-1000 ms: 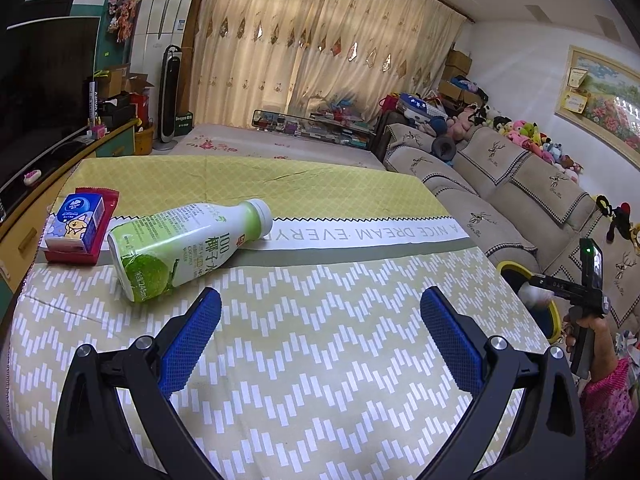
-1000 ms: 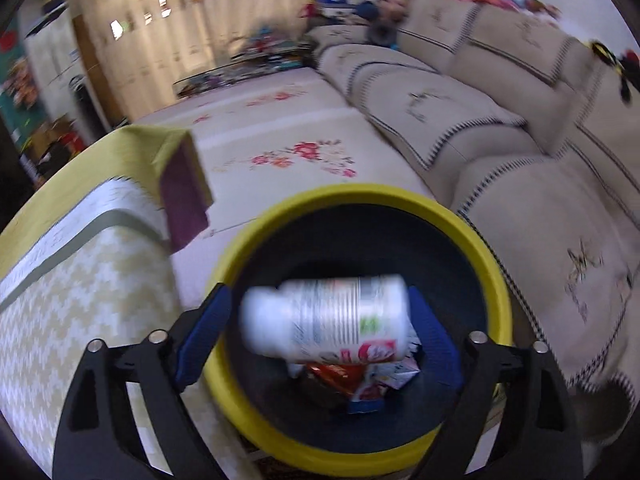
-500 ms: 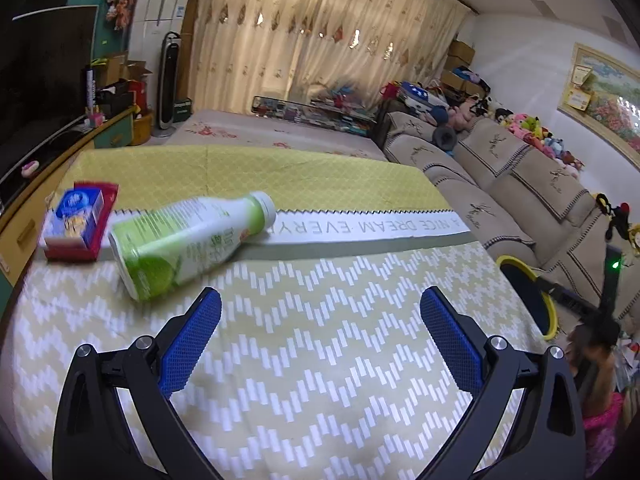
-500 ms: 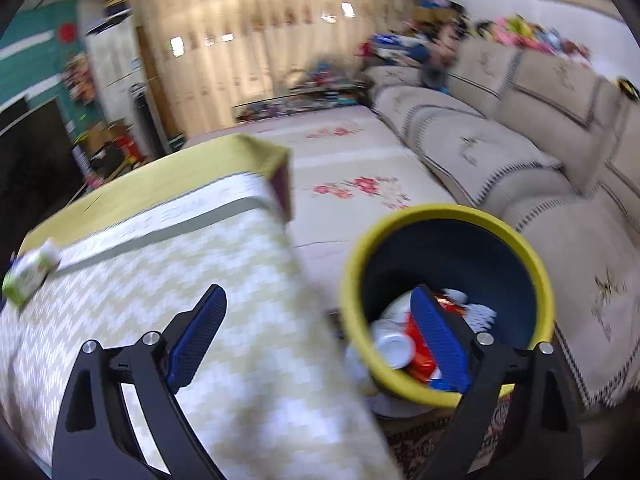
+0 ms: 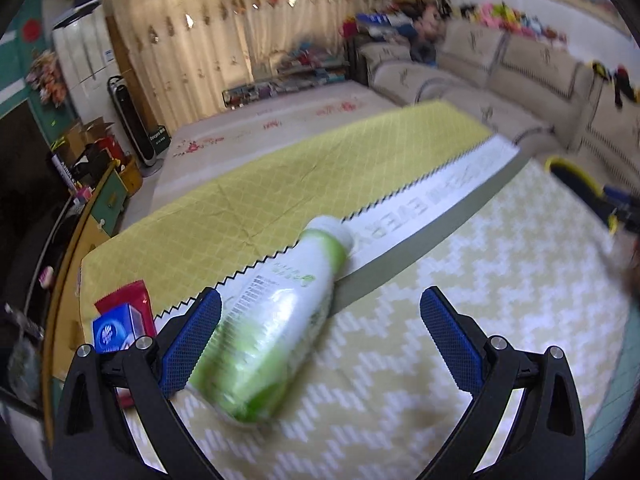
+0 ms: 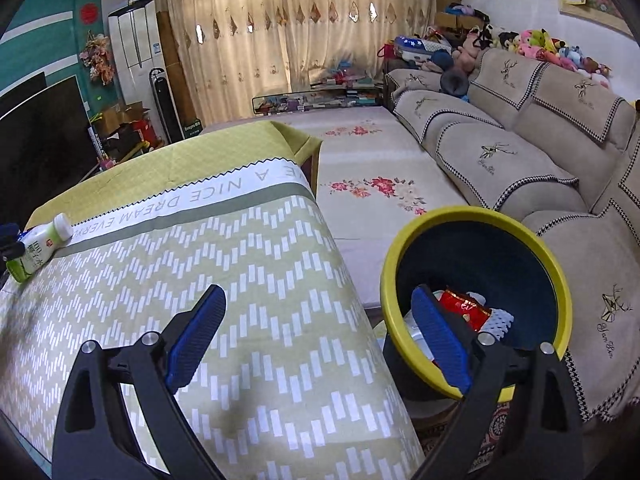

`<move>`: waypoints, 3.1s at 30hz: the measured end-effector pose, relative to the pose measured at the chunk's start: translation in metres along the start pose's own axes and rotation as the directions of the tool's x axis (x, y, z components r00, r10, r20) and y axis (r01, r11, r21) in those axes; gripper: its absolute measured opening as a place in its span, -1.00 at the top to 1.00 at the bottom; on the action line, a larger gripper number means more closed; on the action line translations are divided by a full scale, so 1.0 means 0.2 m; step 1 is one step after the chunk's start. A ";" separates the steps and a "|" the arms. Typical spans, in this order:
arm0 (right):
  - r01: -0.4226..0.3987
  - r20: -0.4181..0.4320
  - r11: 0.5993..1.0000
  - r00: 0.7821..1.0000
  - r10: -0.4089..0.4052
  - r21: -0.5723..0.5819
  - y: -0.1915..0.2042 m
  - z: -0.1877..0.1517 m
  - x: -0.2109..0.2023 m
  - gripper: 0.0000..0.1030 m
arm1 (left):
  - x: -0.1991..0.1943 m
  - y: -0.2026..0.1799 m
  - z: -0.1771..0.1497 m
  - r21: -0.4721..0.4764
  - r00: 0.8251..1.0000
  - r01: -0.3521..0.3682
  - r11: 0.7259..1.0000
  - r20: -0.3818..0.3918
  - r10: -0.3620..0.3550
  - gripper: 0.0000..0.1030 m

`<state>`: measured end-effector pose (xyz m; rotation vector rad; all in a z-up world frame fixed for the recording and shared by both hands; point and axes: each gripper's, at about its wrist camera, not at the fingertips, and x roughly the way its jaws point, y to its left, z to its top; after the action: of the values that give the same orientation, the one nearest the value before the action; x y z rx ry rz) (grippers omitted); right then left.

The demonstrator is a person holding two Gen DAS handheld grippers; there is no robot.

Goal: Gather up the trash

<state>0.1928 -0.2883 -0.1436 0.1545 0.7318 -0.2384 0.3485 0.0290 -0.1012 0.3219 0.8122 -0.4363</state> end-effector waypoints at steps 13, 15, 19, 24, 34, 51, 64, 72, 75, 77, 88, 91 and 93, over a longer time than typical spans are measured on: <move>0.003 -0.063 1.000 0.998 -0.003 0.001 0.01 0.02 0.06 -0.73 | 0.25 0.15 0.01 0.036 0.988 0.081 0.996 -0.137 -0.075 -0.63; 0.001 -0.071 1.000 0.998 -0.001 -0.001 0.01 0.02 0.07 -0.73 | 0.27 0.15 0.02 0.049 0.985 0.086 0.995 -0.156 -0.077 -0.54; -0.006 -0.077 1.000 0.997 0.006 -0.001 0.01 0.02 0.08 -0.73 | 0.30 0.13 0.01 0.050 0.978 0.111 0.993 -0.181 -0.100 -0.23; -0.017 -0.075 1.000 0.997 0.018 0.012 -0.01 0.02 0.08 -0.73 | 0.31 0.12 0.01 0.013 0.978 0.113 0.994 -0.176 -0.109 -0.01; 0.004 0.036 1.000 0.999 -0.005 0.025 -0.05 0.00 -0.06 -0.73 | 0.21 -0.10 0.05 0.005 0.986 0.089 0.996 -0.143 -0.088 -0.01; 0.089 0.098 0.990 0.990 -0.101 0.114 -0.56 -0.12 -0.48 -0.73 | 0.24 -1.37 0.60 0.227 0.932 0.361 0.905 -0.120 -0.342 0.00; 0.136 0.074 0.959 0.985 -0.159 0.247 -0.91 -0.27 -0.58 -0.73 | 0.56 -2.47 0.91 0.330 0.847 0.530 0.782 -0.253 -0.467 -0.01; 0.134 0.066 0.949 0.985 -0.159 0.285 -0.99 -0.32 -0.60 -0.73 | 0.80 -2.73 0.98 0.277 0.860 0.502 0.820 -0.265 -0.437 -0.28; 0.124 0.064 0.949 0.987 -0.149 0.290 -0.99 -0.32 -0.60 -0.73 | 0.75 -2.66 1.02 0.247 0.875 0.480 0.842 -0.204 -0.439 -0.42; 0.116 0.066 0.952 0.988 -0.141 0.284 -0.98 -0.31 -0.61 -0.73 | 0.66 -2.56 1.04 0.233 0.883 0.468 0.853 -0.163 -0.440 -0.47; 0.016 0.076 0.983 0.997 -0.030 0.184 -0.70 -0.28 -0.60 -0.73 | -0.23 -1.72 0.63 0.014 0.936 0.301 0.954 0.187 -0.298 -0.91; -0.001 0.092 0.990 0.996 -0.012 0.144 -0.59 -0.27 -0.64 -0.73 | -0.45 -1.49 0.42 -0.044 0.956 0.181 0.982 0.244 -0.166 -0.91; -0.004 0.102 0.993 0.995 -0.008 0.121 -0.53 -0.26 -0.68 -0.73 | -0.55 -1.37 0.30 -0.105 0.960 0.135 0.985 0.261 -0.103 -0.91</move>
<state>0.0344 -0.3564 -0.0959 0.2551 0.6160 -0.2905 0.1843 -0.2053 -0.0095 0.0995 0.6051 -0.5269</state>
